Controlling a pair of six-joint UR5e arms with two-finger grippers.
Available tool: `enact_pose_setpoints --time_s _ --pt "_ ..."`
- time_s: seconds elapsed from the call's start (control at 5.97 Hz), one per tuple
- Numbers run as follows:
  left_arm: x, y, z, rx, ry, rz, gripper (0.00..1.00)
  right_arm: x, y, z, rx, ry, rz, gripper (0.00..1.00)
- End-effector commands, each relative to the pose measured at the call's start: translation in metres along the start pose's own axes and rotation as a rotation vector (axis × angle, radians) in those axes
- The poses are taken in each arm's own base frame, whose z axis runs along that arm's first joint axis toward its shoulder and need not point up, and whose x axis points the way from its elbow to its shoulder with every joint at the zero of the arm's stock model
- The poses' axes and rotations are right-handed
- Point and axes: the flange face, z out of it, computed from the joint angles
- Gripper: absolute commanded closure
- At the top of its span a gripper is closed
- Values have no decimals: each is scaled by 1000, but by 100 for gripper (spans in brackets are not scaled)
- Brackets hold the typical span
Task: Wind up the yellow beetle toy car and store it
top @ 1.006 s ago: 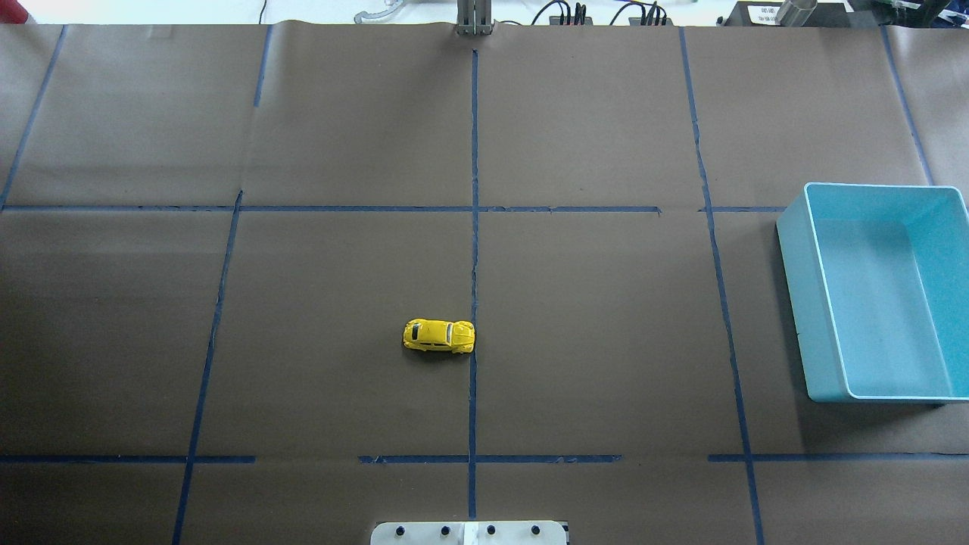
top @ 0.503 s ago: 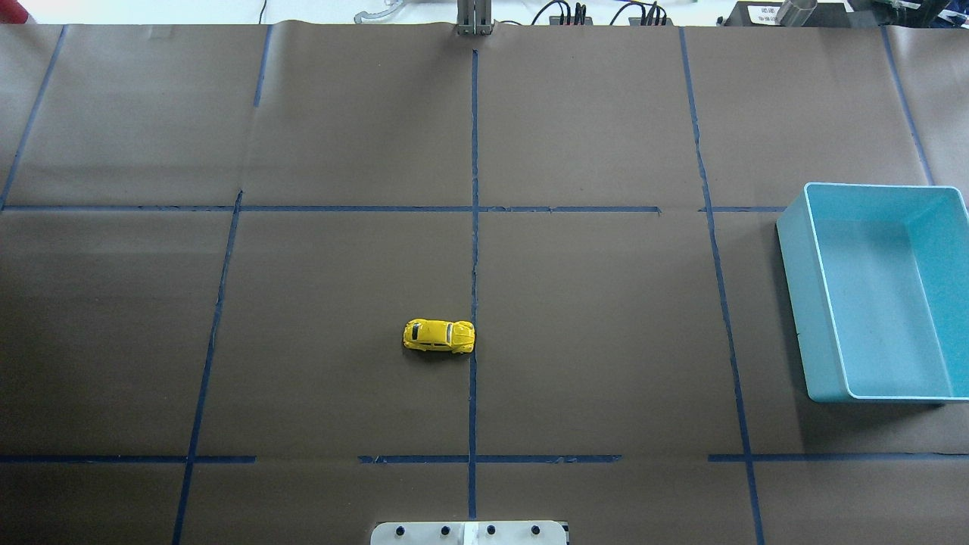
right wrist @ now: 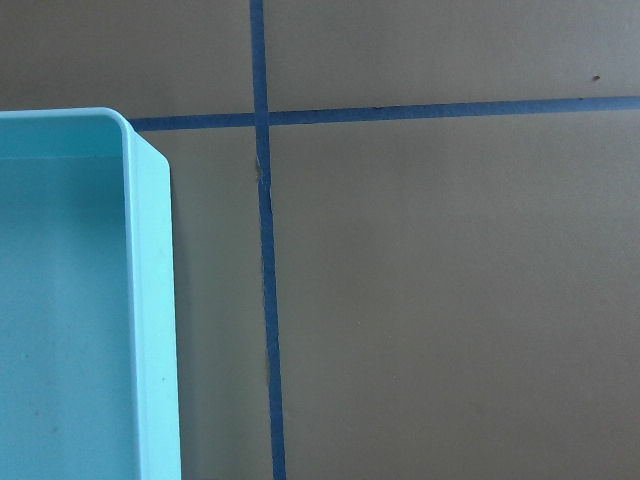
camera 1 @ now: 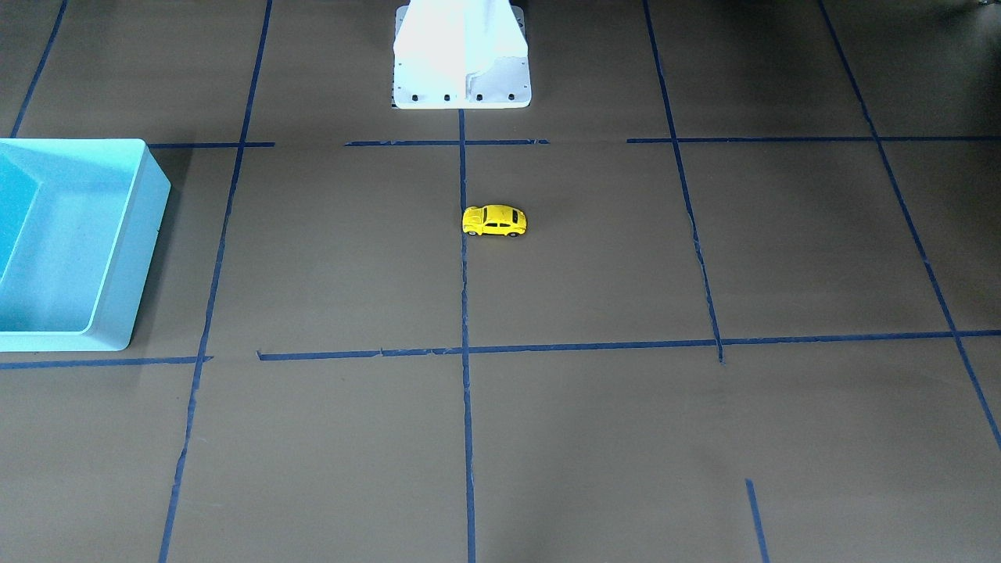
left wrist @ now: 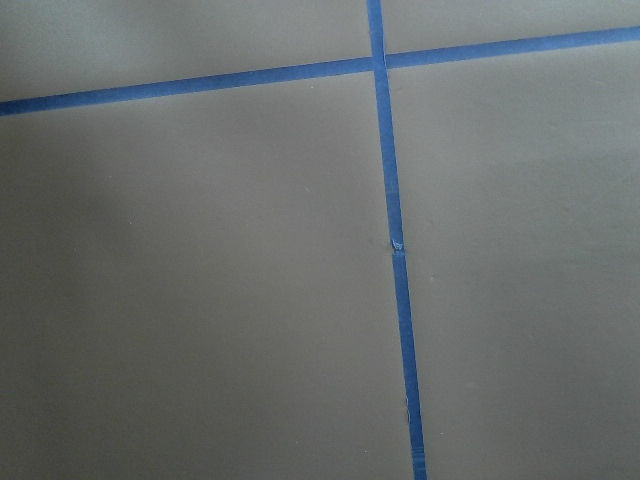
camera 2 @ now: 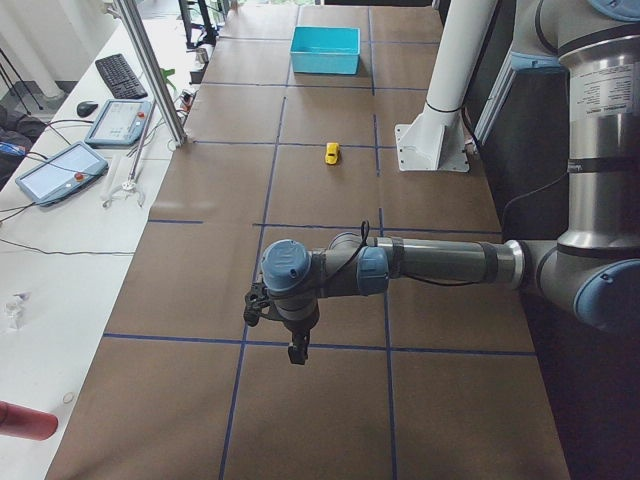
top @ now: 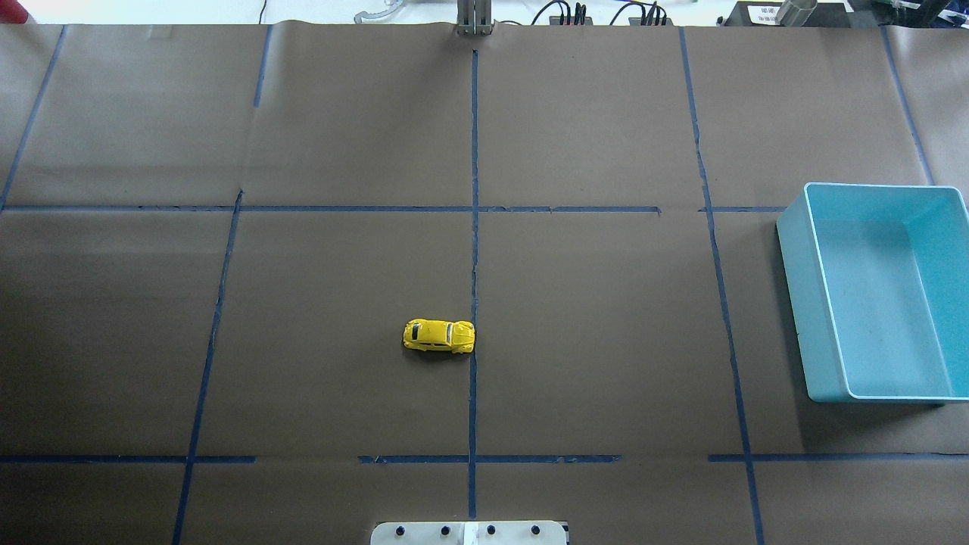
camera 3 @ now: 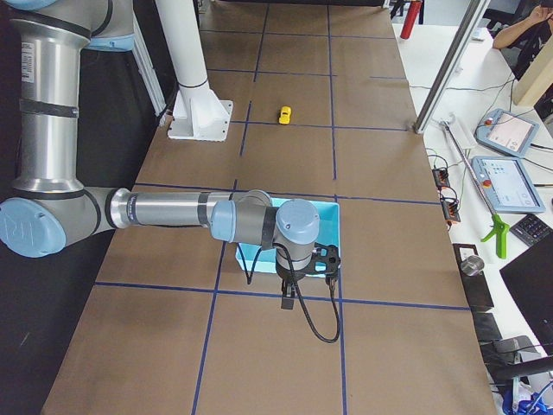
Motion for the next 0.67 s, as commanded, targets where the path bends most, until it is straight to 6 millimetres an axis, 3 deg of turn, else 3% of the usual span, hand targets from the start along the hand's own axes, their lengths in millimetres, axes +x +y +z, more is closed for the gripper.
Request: enact_pose_setpoints --time_s 0.0,0.34,0.5 --pt "1 -2 -2 1 -5 1 0 -1 0 -1 2 -1 -4 0" --pt "17 -19 -21 31 -17 33 0 1 1 1 -3 0 2 0" --pt "36 -35 -41 70 -25 75 0 1 1 1 -2 0 1 0"
